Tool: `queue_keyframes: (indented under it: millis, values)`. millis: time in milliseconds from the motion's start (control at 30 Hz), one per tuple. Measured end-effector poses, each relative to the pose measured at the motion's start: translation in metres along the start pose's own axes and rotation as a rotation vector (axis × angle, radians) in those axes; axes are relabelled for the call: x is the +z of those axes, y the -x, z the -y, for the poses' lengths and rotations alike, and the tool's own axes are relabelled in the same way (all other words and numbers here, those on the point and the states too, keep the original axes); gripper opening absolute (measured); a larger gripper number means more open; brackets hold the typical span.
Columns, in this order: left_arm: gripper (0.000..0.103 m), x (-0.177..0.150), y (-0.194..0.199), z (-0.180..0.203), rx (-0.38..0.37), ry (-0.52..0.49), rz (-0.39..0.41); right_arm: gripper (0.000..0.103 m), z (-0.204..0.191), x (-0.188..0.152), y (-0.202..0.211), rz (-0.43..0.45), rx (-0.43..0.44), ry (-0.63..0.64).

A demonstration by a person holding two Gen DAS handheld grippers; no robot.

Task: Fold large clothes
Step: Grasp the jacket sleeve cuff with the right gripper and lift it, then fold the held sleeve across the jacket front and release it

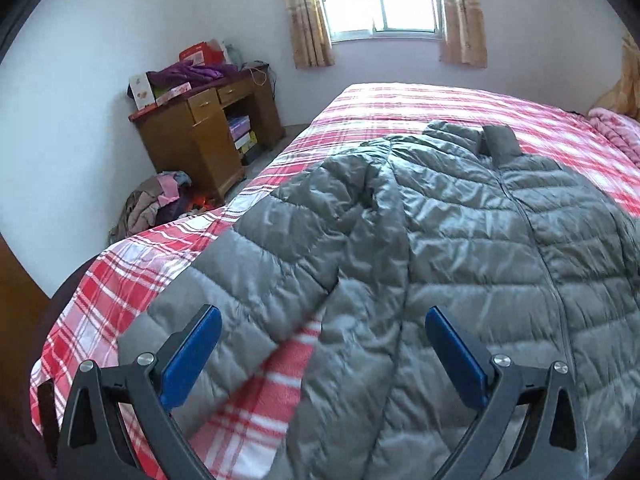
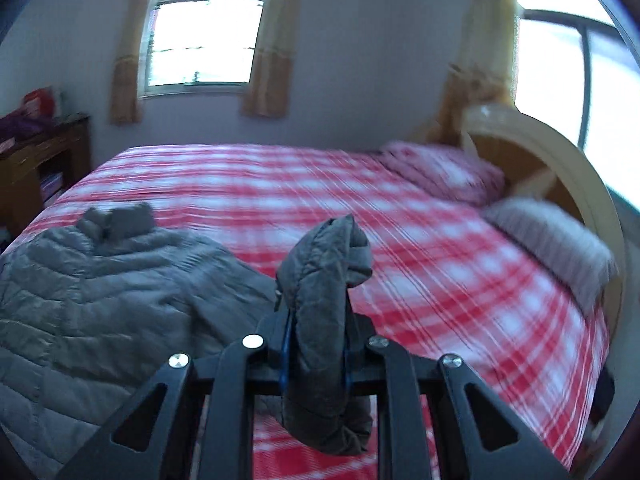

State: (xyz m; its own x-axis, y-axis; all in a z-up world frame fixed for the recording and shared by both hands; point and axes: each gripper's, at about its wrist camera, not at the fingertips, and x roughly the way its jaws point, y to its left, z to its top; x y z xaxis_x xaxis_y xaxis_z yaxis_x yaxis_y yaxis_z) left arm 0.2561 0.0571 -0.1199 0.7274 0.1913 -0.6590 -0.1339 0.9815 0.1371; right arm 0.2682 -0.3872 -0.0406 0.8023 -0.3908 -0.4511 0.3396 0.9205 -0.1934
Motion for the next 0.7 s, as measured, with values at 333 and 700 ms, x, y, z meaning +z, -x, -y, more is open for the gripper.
queue_keyframes:
  millis: [333, 700]
  values:
    - [0.102, 0.021, -0.016, -0.009, 0.01, 0.011, 0.036, 0.019, -0.12, 0.007, 0.002, 0.068, 0.102, 0.204]
    - [0.102, 0.018, -0.045, -0.027, 0.071, 0.018, 0.007, 0.019, -0.244, -0.025, -0.005, 0.065, 0.209, 0.375]
